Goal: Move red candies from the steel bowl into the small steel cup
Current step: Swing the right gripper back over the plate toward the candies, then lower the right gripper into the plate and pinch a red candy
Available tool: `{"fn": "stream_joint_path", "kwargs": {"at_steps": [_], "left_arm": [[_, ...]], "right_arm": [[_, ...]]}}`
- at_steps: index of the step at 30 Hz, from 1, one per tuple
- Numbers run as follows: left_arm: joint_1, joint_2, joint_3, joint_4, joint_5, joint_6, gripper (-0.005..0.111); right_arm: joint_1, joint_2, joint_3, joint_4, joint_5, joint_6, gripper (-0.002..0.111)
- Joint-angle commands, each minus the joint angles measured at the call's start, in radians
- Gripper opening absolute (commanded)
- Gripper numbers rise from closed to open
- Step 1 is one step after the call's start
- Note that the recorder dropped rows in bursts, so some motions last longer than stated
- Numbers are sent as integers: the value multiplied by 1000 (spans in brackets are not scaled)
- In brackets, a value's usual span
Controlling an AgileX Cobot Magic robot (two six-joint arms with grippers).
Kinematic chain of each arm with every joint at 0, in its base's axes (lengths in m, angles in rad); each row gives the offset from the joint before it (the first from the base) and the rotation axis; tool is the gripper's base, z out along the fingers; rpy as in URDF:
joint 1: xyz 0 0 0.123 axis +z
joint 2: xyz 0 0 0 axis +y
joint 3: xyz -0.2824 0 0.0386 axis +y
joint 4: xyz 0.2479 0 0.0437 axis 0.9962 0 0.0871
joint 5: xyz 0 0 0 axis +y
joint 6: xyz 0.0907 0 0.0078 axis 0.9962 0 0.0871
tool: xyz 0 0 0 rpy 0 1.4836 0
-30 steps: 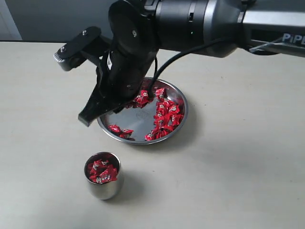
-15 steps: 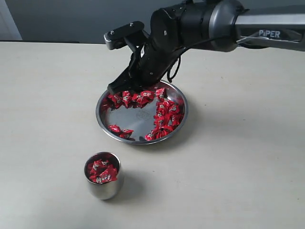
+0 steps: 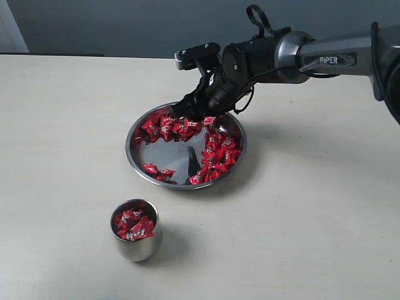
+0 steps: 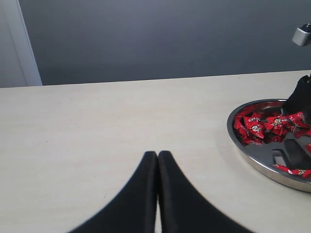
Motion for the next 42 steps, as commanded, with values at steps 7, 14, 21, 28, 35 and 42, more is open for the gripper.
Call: {"fn": "stream_joint_path", "kwargs": {"at_steps": [7,14,21,28,35,42], "left_arm": [[4,-5,2,2,-6,-2,0],[4,-5,2,2,-6,-2,0],[4,-5,2,2,-6,-2,0],[4,-5,2,2,-6,-2,0],[4,-5,2,2,-6,-2,0],[4,-5,2,2,-6,-2,0]], "right_arm": [[-64,-2,-1,-4,49,43,49],[-64,-2,-1,11,51,43,49],[-64,-2,-1,-2,51,43,49],[-64,-2,-1,-25,46,43,49],[-64,-31,-1,-27,38,43,49],[-64,-61,-1,-29,42,43,49]]}}
